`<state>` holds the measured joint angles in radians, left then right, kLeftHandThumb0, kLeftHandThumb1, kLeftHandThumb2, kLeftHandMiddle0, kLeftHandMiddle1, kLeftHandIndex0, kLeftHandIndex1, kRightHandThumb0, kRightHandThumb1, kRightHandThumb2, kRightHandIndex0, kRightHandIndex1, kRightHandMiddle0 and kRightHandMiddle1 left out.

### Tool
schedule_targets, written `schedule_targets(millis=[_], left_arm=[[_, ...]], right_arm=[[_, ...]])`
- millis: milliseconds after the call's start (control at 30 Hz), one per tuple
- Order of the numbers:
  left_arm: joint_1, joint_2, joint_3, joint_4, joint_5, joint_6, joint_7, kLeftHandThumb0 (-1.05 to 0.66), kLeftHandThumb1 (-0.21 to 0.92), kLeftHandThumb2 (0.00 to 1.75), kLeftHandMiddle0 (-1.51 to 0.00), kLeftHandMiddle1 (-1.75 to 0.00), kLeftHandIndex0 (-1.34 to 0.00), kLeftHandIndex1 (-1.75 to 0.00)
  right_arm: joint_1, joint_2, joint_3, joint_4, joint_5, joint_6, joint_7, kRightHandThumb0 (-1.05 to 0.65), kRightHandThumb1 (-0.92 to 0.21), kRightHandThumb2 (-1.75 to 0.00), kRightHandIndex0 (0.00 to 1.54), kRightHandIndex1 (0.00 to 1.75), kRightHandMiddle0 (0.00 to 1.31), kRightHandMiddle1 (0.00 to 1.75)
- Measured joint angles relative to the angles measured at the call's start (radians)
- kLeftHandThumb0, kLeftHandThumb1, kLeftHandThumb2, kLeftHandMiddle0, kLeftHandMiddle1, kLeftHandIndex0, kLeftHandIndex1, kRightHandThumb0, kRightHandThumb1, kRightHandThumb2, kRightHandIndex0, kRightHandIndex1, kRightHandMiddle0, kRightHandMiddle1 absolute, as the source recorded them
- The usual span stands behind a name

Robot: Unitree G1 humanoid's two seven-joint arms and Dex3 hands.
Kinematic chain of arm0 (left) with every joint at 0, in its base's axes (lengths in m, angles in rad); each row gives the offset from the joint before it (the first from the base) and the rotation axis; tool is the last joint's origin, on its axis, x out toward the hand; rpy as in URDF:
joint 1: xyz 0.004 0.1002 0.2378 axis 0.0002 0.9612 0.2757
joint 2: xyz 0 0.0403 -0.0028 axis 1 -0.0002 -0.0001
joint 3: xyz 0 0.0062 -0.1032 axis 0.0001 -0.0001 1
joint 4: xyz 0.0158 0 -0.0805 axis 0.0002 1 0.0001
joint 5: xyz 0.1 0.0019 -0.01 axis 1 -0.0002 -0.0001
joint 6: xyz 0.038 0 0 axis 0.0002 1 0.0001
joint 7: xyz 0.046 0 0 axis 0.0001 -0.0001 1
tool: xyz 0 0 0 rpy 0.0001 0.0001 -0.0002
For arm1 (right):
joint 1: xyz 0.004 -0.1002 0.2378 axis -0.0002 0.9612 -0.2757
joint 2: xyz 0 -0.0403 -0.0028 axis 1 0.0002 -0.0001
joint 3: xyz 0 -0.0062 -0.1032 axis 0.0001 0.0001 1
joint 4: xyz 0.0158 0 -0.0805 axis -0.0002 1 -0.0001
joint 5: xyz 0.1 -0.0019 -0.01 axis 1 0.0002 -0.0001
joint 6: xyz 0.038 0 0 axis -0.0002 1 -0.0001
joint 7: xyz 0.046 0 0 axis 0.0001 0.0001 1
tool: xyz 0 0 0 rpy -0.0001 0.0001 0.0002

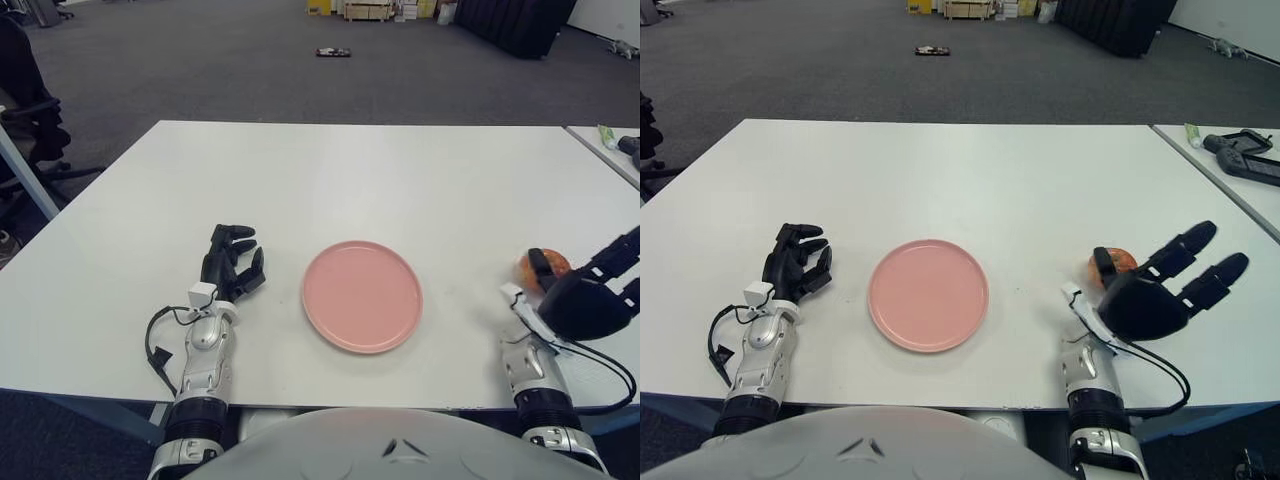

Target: Put the apple into the plate.

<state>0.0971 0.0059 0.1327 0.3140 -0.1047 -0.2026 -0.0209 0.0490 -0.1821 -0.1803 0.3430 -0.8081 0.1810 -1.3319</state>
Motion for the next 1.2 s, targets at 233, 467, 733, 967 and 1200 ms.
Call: schedule_targets(millis=[233, 467, 733, 967, 1200], left_arm=[[0.001, 0.0, 0.0, 0.004, 0.0, -0.005, -0.002, 0.0, 0.57, 0.94, -0.48, -1.5, -0.32, -1.75], [-0.001, 0.0, 0.0, 0.007, -0.001, -0.01, -0.004, 0.0, 0.61, 0.89, -0.48, -1.49, -0.28, -1.75], [-0.001, 0.0, 0.0, 0.004, -0.001, -0.004, -0.002, 0.0, 0.61, 0.88, -0.47, -1.47, -0.3, -1.75], [-0.001, 0.0, -0.001, 0.008, -0.001, -0.015, -0.004, 0.0, 0.61, 0.89, -0.48, -1.48, -0.29, -1.75], [-0.001, 0.0, 0.001, 0.008, 0.0, -0.011, 0.0, 0.0, 0.61, 0.89, -0.48, -1.48, -0.29, -1.75]], right_arm=[[0.013, 0.0, -0.011, -0.042, 0.026, 0.136, 0.144, -1.05, -0.59, -0.44, 0.0, 0.0, 0.0, 0.0], [0.006, -0.009, 0.0, -0.098, 0.045, 0.227, 0.302, -1.05, -0.58, -0.43, 0.0, 0.0, 0.0, 0.0], [-0.046, -0.054, 0.048, -0.034, 0.065, 0.25, 0.445, -1.05, -0.58, -0.42, 0.0, 0.0, 0.0, 0.0], [0.016, -0.035, 0.103, -0.077, 0.08, 0.299, 0.578, -1.05, -0.59, -0.42, 0.0, 0.0, 0.0, 0.0], [0.029, -0.057, 0.119, -0.12, 0.08, 0.329, 0.659, -1.05, -0.6, -0.42, 0.0, 0.0, 0.0, 0.0]])
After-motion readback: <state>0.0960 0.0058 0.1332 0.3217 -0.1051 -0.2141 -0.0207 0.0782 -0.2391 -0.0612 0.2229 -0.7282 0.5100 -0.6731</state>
